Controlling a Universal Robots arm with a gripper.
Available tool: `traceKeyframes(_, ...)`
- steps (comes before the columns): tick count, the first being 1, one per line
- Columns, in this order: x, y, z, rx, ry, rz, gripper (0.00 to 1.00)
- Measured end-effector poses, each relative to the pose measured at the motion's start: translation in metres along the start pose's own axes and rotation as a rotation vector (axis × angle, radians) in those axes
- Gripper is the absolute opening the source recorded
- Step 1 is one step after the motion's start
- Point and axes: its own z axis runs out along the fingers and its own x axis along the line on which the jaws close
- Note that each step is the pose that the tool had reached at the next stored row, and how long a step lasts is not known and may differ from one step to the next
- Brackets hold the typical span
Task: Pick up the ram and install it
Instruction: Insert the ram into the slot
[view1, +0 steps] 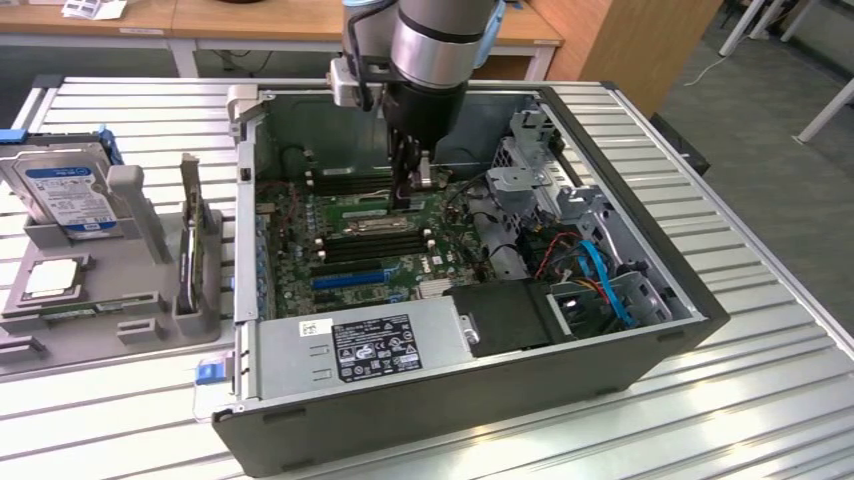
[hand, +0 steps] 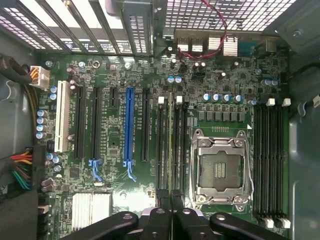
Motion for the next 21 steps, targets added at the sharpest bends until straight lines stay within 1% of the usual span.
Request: traceKeyframes(21,0.000,-0.0012,0.0207,0.0001,-0.0001,0.000,0.11)
